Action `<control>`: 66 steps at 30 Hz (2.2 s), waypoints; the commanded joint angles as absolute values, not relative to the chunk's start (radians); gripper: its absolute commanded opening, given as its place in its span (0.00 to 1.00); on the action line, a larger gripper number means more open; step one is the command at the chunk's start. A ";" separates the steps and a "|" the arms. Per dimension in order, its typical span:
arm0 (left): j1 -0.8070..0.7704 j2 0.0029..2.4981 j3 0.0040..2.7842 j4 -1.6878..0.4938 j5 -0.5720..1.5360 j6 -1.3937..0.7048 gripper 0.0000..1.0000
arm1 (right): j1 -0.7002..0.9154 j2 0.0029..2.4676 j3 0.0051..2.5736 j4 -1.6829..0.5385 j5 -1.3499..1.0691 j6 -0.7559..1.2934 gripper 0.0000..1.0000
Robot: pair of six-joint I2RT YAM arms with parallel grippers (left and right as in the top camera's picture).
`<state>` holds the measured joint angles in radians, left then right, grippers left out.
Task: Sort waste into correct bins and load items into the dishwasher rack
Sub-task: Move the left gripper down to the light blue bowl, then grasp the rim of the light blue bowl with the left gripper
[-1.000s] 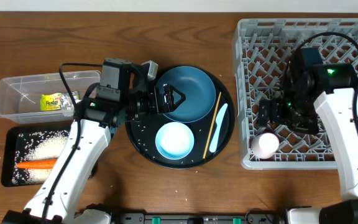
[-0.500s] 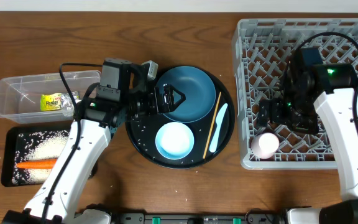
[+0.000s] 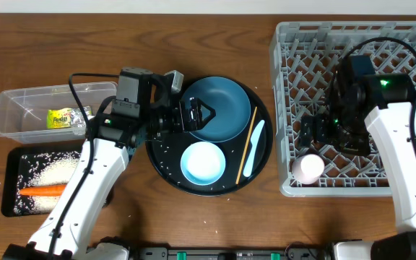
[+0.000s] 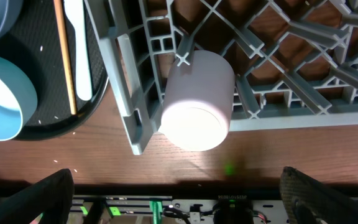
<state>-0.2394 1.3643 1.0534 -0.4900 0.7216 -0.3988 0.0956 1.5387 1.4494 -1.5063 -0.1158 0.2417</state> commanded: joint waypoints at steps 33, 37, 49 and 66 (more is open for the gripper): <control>-0.282 1.366 0.904 -0.855 0.305 -0.413 0.51 | 0.110 1.538 1.463 -1.507 -0.116 0.238 0.99; -0.301 1.366 0.838 -0.786 0.305 -0.459 0.56 | 0.110 1.537 1.463 -1.507 -0.116 0.239 0.99; -0.402 1.366 0.746 -0.644 0.305 -0.530 0.57 | 0.110 1.538 1.463 -1.507 -0.116 0.238 0.99; -0.439 1.488 0.739 -0.582 0.255 -0.618 0.57 | 0.110 1.537 1.463 -1.507 -0.116 0.239 0.99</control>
<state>-0.4343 1.4513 0.7475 -0.5900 0.2737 -0.5858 0.0956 1.5387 1.4521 -1.5059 -0.1158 0.2417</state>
